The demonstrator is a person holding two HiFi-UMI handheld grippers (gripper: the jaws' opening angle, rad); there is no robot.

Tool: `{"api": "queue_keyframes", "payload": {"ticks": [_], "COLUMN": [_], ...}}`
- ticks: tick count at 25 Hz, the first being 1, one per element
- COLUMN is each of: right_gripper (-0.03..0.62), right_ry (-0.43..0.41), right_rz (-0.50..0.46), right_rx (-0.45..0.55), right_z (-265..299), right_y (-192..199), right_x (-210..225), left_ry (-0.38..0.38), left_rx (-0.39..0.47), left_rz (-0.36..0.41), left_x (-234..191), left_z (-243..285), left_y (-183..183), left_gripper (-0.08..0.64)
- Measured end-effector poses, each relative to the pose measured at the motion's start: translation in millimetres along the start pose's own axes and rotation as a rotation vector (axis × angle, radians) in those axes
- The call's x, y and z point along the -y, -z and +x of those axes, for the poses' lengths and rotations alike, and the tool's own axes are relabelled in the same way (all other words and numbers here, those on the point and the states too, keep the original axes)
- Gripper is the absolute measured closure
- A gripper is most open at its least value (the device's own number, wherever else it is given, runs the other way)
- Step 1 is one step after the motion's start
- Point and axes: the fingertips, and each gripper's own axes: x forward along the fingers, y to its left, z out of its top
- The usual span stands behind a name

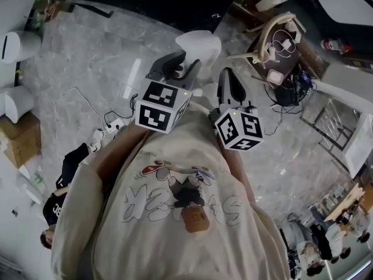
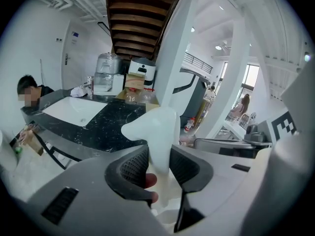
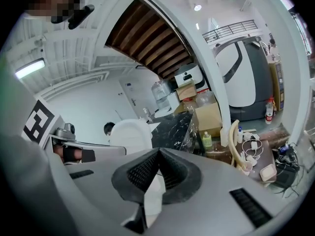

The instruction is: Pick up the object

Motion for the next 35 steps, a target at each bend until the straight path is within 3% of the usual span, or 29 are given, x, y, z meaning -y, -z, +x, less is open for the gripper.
{"api": "queue_keyframes", "payload": {"ticks": [6,11,15,22,27,35], "right_gripper": [0.574,0.574,0.574,0.574,0.574,0.574], "right_ry": [-0.033,-0.058,-0.020,-0.045,0.017,0.019], "right_rz": [-0.007,0.026,0.016,-0.026,-0.034,-0.030], "right_rx": [0.003,-0.011,0.037,0.130,0.126,0.147], "right_z": [-31.7,-52.6,-70.4,-87.3,-87.7,-88.1], "right_y": [21.2,37.9,35.7,14.0,7.2,-0.6], "right_x": [-6.0,-4.2,-1.0,-4.3,9.8,11.7], "left_ry": [-0.045,-0.024,-0.035,0.004,0.015,0.016], "left_rx": [0.017,0.029,0.032,0.029,0.035,0.042], "left_rz": [-0.008,-0.039,-0.023,0.016,0.052,0.078], "left_x": [17.5,44.5,50.0,69.6,77.3,79.9], "left_z": [-26.0,-38.3,-45.7,-41.9,-38.0,-38.0], "left_y": [22.6,34.3,39.6,31.4,22.7,16.2], "left_gripper": [0.423,0.423,0.423,0.423,0.423,0.423]}}
